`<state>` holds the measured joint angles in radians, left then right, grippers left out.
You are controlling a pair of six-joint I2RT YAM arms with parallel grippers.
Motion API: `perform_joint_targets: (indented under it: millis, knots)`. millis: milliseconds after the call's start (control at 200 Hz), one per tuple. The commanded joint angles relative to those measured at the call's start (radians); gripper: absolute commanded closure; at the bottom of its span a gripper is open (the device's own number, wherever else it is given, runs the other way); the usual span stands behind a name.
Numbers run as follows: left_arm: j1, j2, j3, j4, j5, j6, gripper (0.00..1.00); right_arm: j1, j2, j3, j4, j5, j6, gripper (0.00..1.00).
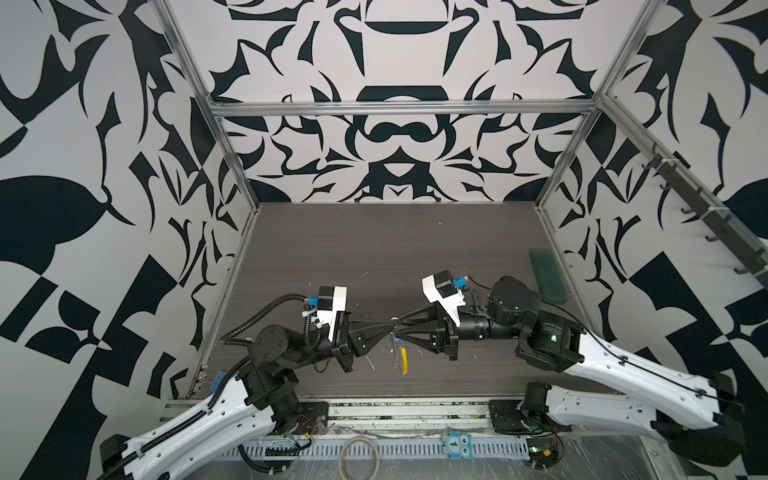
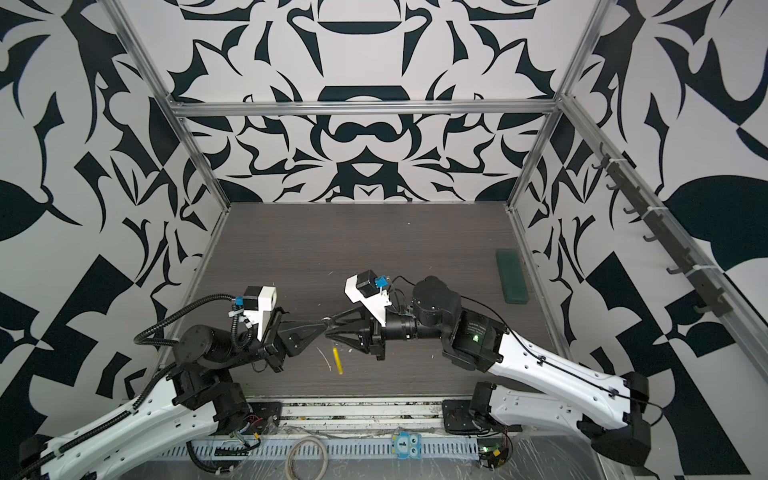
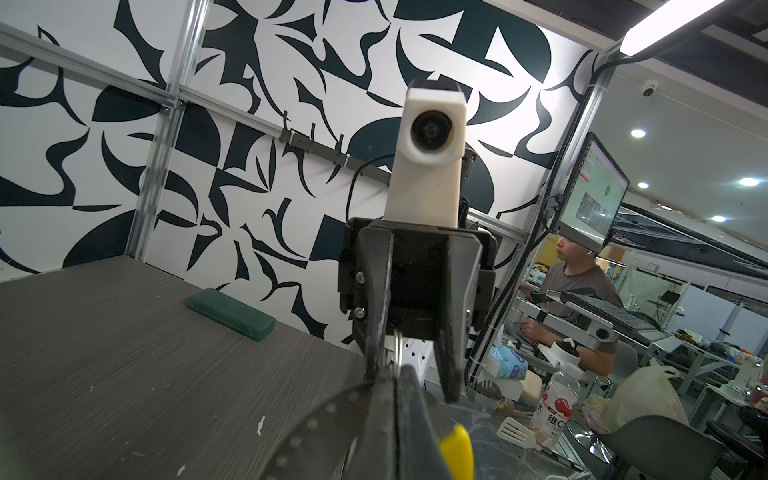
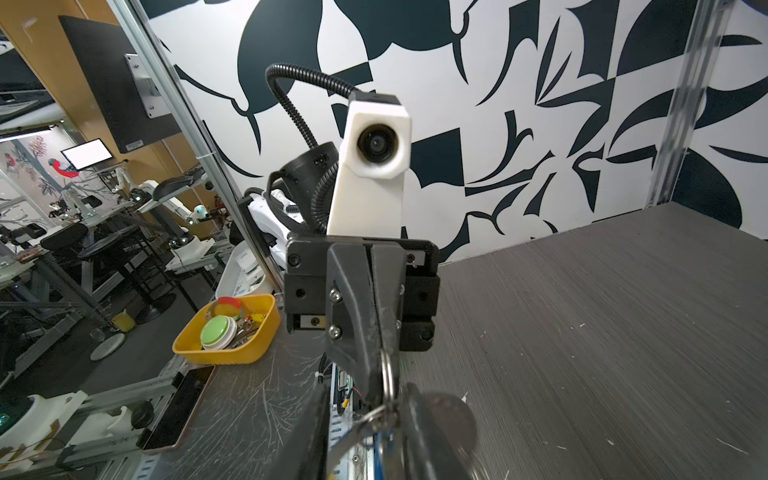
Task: Remove the keys from the keyring
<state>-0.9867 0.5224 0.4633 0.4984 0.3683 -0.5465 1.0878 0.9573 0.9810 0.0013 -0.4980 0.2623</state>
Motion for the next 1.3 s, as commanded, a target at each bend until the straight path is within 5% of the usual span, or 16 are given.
perform_joint_targets:
  millis: [0,370,775,890,1005,1070,1295]
  knots:
    - [0.003,-0.006,-0.021,0.060,0.007,-0.008,1.00,-0.002,-0.009,-0.004,0.102,-0.017,0.043,0.71]
    - [0.002,-0.024,-0.034,0.054,-0.009,-0.006,1.00,-0.003,-0.033,-0.048,0.175,0.029,0.096,0.76]
    - [0.002,-0.025,-0.037,0.059,-0.021,-0.009,1.00,-0.003,-0.041,-0.049,0.151,0.027,0.091,1.00]
    - [0.003,-0.023,-0.031,0.056,-0.023,-0.022,1.00,-0.003,-0.051,-0.037,0.110,0.035,0.078,1.00]
    - [0.003,-0.036,-0.008,-0.014,-0.020,-0.026,0.68,-0.006,-0.076,-0.012,0.017,0.047,0.045,1.00]
    - [0.003,-0.051,0.012,-0.085,-0.020,-0.026,0.62,-0.014,-0.081,0.022,-0.079,0.032,0.010,1.00]
    - [0.003,-0.044,0.128,-0.353,0.032,0.022,0.76,-0.023,-0.053,0.141,-0.337,0.001,-0.087,1.00]
